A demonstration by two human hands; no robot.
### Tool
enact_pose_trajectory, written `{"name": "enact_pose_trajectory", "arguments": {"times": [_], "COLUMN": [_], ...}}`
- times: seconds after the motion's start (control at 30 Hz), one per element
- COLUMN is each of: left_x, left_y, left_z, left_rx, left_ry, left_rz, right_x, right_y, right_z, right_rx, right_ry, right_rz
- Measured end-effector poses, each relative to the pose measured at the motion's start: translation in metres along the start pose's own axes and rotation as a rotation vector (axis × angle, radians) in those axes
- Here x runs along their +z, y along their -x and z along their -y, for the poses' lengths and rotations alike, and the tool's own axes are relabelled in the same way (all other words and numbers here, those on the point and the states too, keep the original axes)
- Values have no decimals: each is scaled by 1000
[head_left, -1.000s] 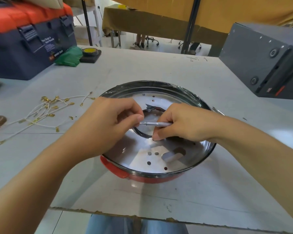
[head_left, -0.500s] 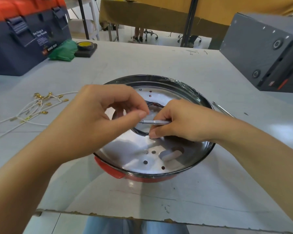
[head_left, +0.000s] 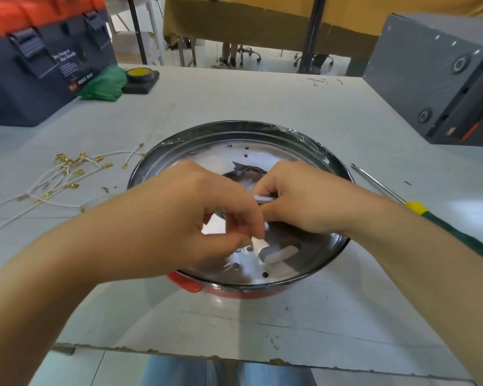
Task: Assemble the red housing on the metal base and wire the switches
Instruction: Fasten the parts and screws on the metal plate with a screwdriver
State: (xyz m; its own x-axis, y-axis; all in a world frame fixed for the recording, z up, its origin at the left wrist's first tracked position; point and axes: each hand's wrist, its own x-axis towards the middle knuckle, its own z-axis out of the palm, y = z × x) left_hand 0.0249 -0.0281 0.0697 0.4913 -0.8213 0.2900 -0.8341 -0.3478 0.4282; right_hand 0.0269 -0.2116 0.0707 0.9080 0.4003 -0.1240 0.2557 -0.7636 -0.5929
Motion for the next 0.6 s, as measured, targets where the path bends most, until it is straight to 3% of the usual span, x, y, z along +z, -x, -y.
{"name": "enact_pose_trajectory", "arguments": {"times": [0.6], "left_x": [9], "left_y": [-5], "left_z": [-19], "left_rx": [-128], "left_ry": [118], "left_rz": [165], "right_x": [-3], "right_y": [-1], "right_z": [-3], "right_rx": [-15], "right_ry": [-12], "right_rz": [26]}}
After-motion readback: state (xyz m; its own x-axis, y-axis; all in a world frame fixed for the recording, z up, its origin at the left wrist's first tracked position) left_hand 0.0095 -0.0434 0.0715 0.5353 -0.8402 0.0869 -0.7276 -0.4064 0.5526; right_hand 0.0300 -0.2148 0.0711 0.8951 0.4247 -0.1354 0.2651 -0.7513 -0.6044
